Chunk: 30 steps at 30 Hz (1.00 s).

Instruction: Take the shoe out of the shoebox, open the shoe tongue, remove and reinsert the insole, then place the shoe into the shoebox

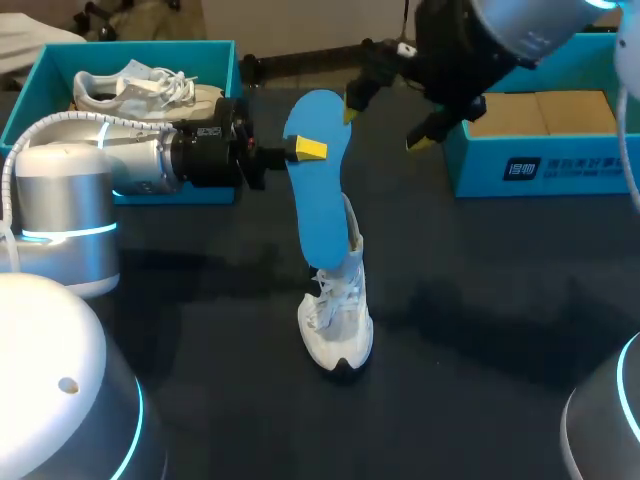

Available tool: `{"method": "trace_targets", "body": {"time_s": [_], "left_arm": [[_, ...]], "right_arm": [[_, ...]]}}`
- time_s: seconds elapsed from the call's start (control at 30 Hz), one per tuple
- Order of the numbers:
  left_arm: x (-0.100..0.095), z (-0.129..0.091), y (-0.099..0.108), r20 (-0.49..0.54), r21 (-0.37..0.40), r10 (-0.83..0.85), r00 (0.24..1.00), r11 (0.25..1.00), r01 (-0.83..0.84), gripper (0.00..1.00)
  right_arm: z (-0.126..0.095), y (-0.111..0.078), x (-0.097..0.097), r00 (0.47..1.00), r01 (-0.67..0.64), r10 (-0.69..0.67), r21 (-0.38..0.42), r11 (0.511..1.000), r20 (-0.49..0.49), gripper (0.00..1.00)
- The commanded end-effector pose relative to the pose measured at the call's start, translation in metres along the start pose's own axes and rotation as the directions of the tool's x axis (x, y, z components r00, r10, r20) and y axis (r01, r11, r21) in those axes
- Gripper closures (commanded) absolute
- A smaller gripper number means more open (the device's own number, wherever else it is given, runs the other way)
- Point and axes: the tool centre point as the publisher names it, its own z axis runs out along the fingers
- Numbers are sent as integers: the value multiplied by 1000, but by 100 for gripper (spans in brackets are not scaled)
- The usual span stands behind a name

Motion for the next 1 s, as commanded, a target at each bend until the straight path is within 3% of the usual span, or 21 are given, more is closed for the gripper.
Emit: {"method": "trace_targets", "body": {"time_s": [0.03, 0.3, 1.0], "left_arm": [[0, 0, 1, -1, 2, 1, 1000, 1000, -1, 100], [0, 0, 1, -1, 2, 1, 1000, 1000, -1, 100], [0, 0, 1, -1, 2, 1, 1000, 1000, -1, 100]], "right_arm": [[5, -3, -12, 922, -5, 5, 1, 1000, -387, 0], [11, 2, -21, 889, -7, 16, 21, 1000, -457, 0], [28, 13, -46, 865, -31, 43, 33, 999, -500, 0]]}}
